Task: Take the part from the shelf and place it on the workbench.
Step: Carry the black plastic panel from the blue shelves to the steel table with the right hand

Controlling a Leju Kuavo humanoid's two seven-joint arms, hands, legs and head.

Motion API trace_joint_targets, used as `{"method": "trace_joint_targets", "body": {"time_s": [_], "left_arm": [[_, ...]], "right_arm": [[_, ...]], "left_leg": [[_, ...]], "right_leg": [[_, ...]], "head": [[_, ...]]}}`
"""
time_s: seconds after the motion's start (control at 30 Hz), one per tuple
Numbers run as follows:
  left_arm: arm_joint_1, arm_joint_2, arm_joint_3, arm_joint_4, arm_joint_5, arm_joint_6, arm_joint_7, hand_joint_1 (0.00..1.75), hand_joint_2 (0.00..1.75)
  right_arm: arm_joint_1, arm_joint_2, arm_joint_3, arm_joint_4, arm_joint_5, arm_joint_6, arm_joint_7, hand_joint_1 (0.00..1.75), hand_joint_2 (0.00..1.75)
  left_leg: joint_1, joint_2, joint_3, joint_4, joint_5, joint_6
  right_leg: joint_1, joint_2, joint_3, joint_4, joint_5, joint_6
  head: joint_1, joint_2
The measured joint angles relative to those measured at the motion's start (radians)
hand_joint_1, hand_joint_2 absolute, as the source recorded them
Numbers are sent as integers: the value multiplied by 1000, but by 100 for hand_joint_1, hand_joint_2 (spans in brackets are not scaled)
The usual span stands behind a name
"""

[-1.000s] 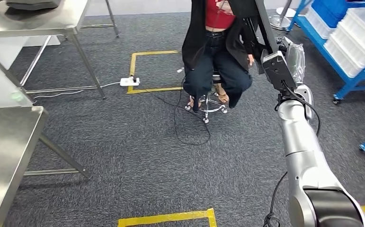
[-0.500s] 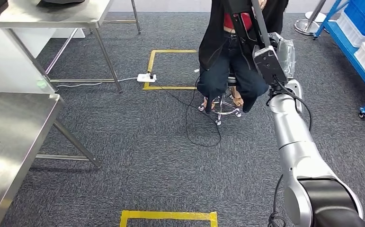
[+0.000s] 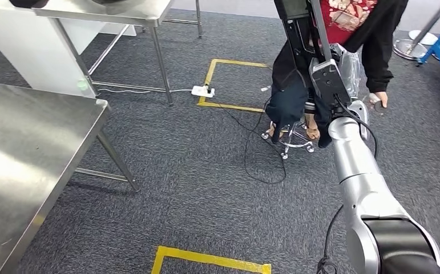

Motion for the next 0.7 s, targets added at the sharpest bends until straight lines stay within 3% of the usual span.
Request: {"method": "trace_joint_targets", "body": {"time_s": [0.03, 0.07, 0.17, 0.2, 0.27, 0.33, 0.4, 0.43, 0.5, 0.57, 0.63, 0.7], "left_arm": [[-4, 8, 15, -2, 38, -21, -61, 0, 0], [-10, 19, 34, -4, 77, -42, -135, 0, 0], [-24, 51, 82, -7, 123, -71, -267, 0, 0], [-26, 59, 91, -7, 126, -73, -275, 0, 0], [-28, 70, 105, -8, 130, -73, -281, 0, 0], [-30, 74, 114, -8, 133, -72, -285, 0, 0], [-32, 74, 121, -8, 133, -72, -286, 0, 0], [-32, 74, 124, -8, 133, -72, -286, 0, 0], [-34, 76, 128, -8, 130, -70, -285, 0, 0], [-39, 80, 129, -8, 117, -61, -274, 0, 0], [-41, 82, 129, -8, 99, -44, -246, 0, 0], [-37, 81, 128, -8, 83, -23, -211, 0, 0]], "right_arm": [[7, -4, -1, -7, -4, 0, -1, 175, 175], [17, -9, -4, -19, -10, 1, -2, 175, 175], [51, -20, -10, -59, -21, 6, -3, 175, 175], [57, -20, -10, -68, -23, 8, -3, 175, 175], [67, -23, -12, -86, -26, 11, -3, 175, 175], [73, -27, -15, -98, -28, 13, -3, 175, 175], [78, -29, -17, -104, -28, 14, -3, 175, 175], [81, -30, -18, -105, -28, 14, -3, 175, 175], [84, -31, -18, -110, -28, 14, -3, 175, 175], [86, -36, -21, -117, -29, 16, -3, 175, 175], [88, -43, -27, -125, -30, 21, 0, 175, 175], [93, -50, -31, -135, -31, 28, 7, 175, 175]], "left_leg": [[1, -10, -3, 5, -1, -6], [1, -20, -6, 9, -2, -13], [4, -41, -17, 9, 3, -32], [5, -34, -19, 11, 2, -37], [5, 7, -41, 58, -33, -44], [5, 47, -97, 183, -100, -49], [7, 54, -149, 291, -139, -50], [7, 55, -151, 298, -133, -48], [4, 67, -95, 197, -78, -37], [-9, 100, -24, 67, -35, -23], [-20, 111, -2, 20, -29, -15], [-19, 90, 1, 12, -22, -7]], "right_leg": [[-3, 11, 32, -66, 24, 7], [-4, 19, 56, -114, 40, 7], [3, 13, 69, -140, 51, -19], [2, 8, 69, -141, 54, -27], [1, -2, 69, -143, 57, -43], [5, -14, 68, -143, 57, -55], [11, -30, 68, -143, 56, -58], [14, -37, 68, -143, 55, -59], [18, -52, 70, -143, 54, -60], [24, -69, 73, -142, 51, -59], [27, -86, 73, -143, 48, -55], [28, -99, 73, -143, 45, -48]], "head": [[0, 0], [1, 0], [2, 0], [1, 0], [-2, 0], [-5, 0], [-5, 0], [-5, 0], [-5, 0], [-4, 0], [-4, 0], [-4, 0]]}}
